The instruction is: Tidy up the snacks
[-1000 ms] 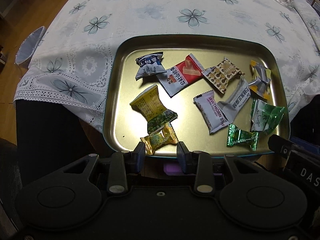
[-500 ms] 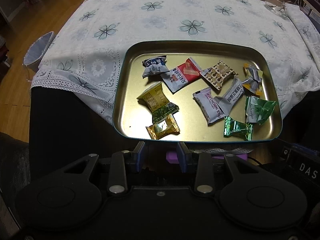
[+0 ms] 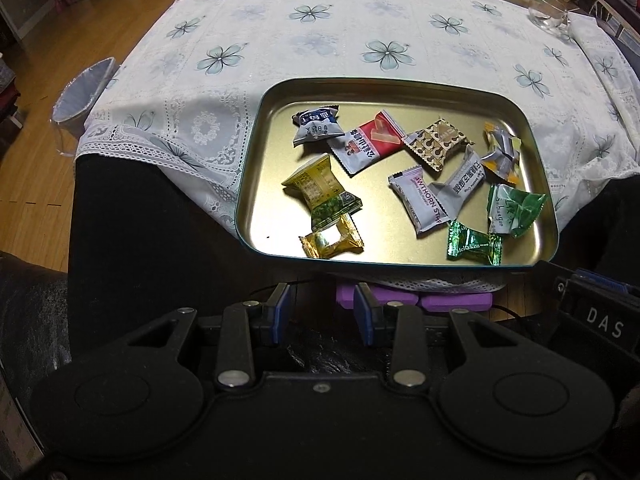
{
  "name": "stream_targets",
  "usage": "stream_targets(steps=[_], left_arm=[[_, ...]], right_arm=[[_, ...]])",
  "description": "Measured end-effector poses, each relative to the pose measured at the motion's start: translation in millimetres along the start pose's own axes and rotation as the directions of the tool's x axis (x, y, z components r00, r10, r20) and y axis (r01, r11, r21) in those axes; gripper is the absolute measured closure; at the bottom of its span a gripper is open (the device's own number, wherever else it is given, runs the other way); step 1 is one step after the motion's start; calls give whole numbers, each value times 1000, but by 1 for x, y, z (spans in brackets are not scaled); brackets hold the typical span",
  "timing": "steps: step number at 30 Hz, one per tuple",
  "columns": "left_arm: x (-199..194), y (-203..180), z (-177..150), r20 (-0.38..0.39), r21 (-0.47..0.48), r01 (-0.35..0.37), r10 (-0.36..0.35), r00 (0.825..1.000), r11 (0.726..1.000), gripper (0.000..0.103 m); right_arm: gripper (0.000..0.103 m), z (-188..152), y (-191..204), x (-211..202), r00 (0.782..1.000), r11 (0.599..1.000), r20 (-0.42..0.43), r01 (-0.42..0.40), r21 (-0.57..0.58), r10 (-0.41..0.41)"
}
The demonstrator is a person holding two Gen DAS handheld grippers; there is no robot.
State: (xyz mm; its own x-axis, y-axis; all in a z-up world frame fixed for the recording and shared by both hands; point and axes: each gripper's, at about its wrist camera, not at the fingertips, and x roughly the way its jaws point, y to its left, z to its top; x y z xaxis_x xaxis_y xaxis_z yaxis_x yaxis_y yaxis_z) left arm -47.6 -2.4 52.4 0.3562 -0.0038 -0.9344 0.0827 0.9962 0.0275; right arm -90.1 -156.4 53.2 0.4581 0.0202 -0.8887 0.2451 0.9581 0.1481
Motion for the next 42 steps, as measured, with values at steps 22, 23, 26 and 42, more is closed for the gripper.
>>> stream_targets(steps=[22, 23, 26, 42], left_arm=[[3, 1, -2, -17, -7, 13, -13, 1000, 1000, 58], [3, 1, -2, -19, -7, 12, -12, 1000, 1000, 58], [4, 1, -2, -23, -6, 12, -12, 1000, 1000, 58], [4, -1, -2, -31, 3, 5, -5, 1000, 1000, 58]], right_arm=[[61, -2, 7, 4, 1000, 999, -22, -8, -40, 7], [61, -2, 7, 5, 1000, 999, -23, -10, -40, 9], [61, -2, 8, 4, 1000, 999, -23, -12, -41, 11], [61, -3, 8, 4, 1000, 999, -25, -13, -41, 12]])
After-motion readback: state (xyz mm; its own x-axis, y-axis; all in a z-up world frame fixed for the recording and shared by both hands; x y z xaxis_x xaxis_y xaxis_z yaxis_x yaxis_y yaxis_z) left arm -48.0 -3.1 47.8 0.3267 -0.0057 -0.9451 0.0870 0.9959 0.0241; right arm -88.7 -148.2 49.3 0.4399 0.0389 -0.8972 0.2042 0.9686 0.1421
